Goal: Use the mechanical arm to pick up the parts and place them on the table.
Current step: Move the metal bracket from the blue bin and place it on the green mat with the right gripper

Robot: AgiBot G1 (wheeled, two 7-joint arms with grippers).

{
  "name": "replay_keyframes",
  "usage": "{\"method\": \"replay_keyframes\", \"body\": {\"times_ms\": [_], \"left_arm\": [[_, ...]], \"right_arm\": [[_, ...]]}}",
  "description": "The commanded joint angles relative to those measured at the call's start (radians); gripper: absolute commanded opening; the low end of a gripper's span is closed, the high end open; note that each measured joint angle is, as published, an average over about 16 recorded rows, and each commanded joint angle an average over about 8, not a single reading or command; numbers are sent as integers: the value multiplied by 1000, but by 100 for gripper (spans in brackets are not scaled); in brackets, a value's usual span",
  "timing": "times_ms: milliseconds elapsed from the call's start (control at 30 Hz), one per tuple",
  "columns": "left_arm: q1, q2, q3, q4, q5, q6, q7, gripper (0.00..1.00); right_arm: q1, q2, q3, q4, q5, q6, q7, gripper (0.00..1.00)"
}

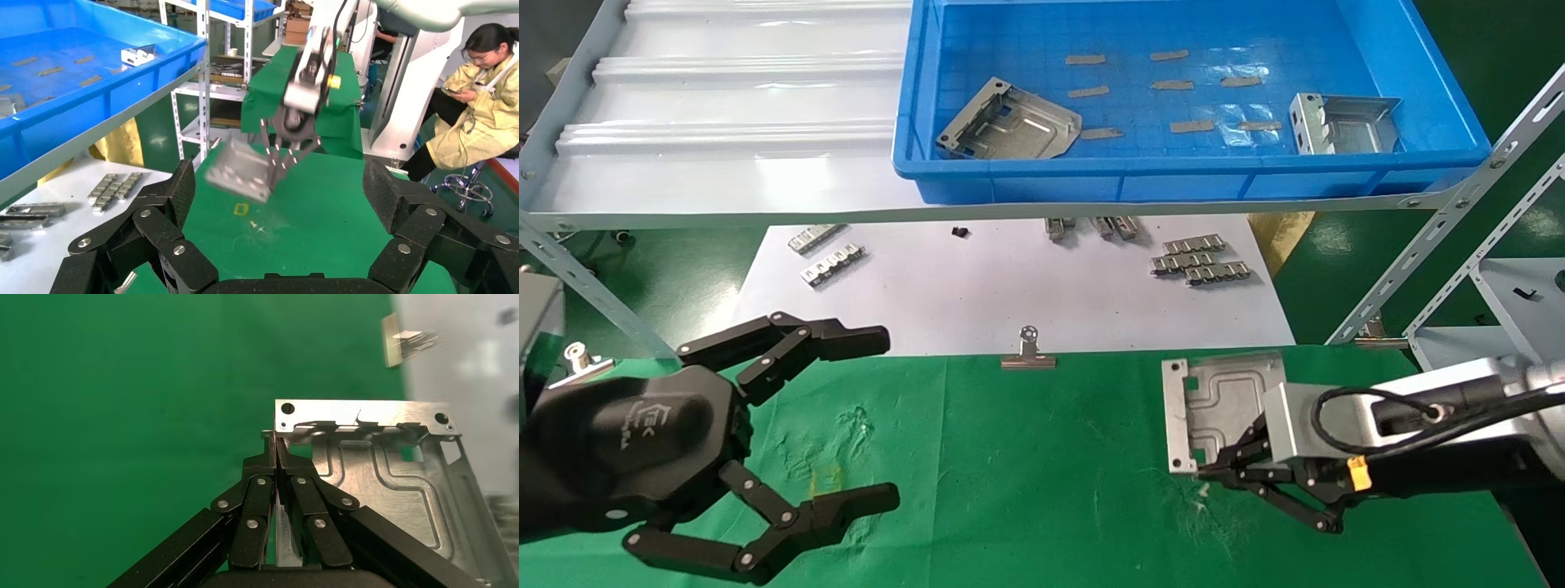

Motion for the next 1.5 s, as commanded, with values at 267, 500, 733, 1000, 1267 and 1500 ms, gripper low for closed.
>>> {"method": "replay_keyframes", "body": {"times_ms": [267, 500, 733, 1000, 1267, 1500], "left_arm": [[0, 0, 0, 0, 0, 0, 0, 100], [0, 0, 0, 0, 0, 0, 0, 100], [0, 0, 0, 0, 0, 0, 0, 100], [0, 0, 0, 0, 0, 0, 0, 100], [0, 0, 0, 0, 0, 0, 0, 100], [0, 0, 0, 0, 0, 0, 0, 100]], "right_arm": [[-6, -107, -86, -209, -126, -23, -120, 0], [13, -170, -118, -359, -178, -19, -212, 0], [25, -218, -134, -456, -206, -3, -278, 5], [34, -245, -148, -517, -237, 18, -317, 93], [39, -255, -162, -526, -273, 46, -331, 100], [61, -229, -143, -486, -241, 15, -320, 100]]}}
